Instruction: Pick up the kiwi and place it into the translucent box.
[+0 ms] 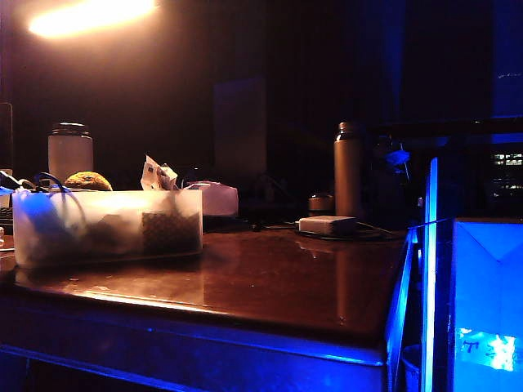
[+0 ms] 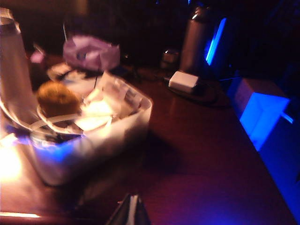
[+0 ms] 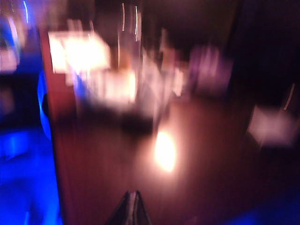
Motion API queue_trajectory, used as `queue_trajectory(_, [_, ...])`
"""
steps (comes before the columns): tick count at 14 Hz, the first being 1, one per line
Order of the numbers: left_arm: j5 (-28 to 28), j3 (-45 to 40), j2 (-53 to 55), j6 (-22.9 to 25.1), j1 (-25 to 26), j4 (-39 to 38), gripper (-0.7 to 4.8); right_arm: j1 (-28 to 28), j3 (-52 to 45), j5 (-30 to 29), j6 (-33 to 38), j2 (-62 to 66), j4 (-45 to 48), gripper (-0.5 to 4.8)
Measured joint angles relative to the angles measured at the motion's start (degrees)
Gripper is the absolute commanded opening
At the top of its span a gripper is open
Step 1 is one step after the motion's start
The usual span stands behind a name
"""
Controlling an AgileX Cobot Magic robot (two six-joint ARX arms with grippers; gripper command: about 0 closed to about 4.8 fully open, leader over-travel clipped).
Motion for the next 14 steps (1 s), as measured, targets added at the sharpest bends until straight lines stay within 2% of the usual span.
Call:
queue_trajectory(2, [-1.7, -7.6, 0.0, -1.0, 0.0, 6.0, -0.03, 0.0, -9.8, 3.7, 4.3, 0.2, 5.0, -0.01])
queue_trajectory(5, [-2.0, -14.6, 0.0, -4.4, 0.0, 11.2, -0.03, 0.0, -13.3, 8.7, 5.3, 0.1, 8.7, -0.01])
queue_trajectory(7, [-2.1, -18.5, 0.1, -4.7, 0.0, 13.5, -0.03, 0.0, -14.9, 8.8, 5.5, 0.1, 8.2, -0.01])
queue_trajectory(9, [-2.1, -21.6, 0.1, -2.4, 0.0, 17.6, -0.03, 0.0, -15.8, 8.5, 6.7, 0.1, 6.6, -0.01])
queue_trajectory(14, [-4.3, -24.9, 0.0, -0.1, 0.0, 20.2, -0.03, 0.0, -16.0, 6.2, 8.2, 0.1, -1.2, -0.01])
